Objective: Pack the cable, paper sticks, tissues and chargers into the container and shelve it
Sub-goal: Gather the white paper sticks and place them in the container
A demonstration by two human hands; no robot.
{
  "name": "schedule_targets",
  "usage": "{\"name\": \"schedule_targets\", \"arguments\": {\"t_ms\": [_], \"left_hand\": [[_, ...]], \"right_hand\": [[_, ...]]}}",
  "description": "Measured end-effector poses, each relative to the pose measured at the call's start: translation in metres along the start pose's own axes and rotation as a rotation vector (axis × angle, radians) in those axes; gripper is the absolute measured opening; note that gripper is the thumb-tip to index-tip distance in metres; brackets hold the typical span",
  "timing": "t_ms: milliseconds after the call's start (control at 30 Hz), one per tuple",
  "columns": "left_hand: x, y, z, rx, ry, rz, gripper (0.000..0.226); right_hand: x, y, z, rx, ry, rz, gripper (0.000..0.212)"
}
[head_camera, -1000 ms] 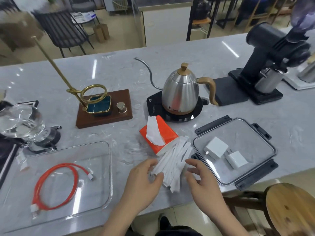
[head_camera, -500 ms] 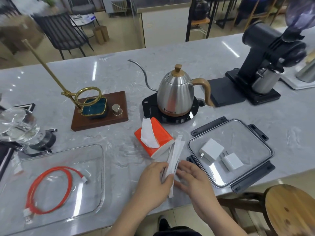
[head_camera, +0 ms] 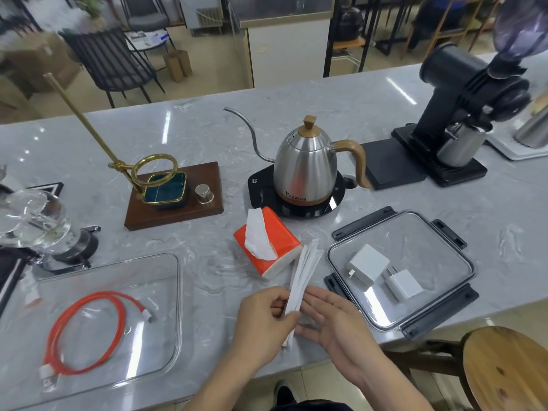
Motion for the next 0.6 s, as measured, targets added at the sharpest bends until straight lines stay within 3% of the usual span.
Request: {"name": "schedule_targets", "arguments": {"t_ms": [167, 400, 600], "left_hand": [[-0.001, -0.001, -0.003, 0.001, -0.009, -0.046, 0.034], [0.003, 0.004, -0.008, 0.016, -0.003, -0.058, 0.049], [0.007, 0.008, -0.011, 0.042, 0.064, -0.053, 0.048]], "right_hand": [[-0.002, 0.002, 0.002, -0.055, 0.053, 0.024, 0.029], [-0.012, 0.002, -0.001, -0.087, 0.054, -0.123, 0.028], [-0.017, 0.004, 0.0, -0.083, 0.067, -0.221, 0.031]]}}
Point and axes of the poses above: each hand's wrist, its own z-axis towards the middle knuckle, its own y-axis out of the palm, x = y × z, the point moved 7 cm from there along z, towards the middle knuckle, and after that the axes turned 10 degrees about -z, right-handed, at the moved point
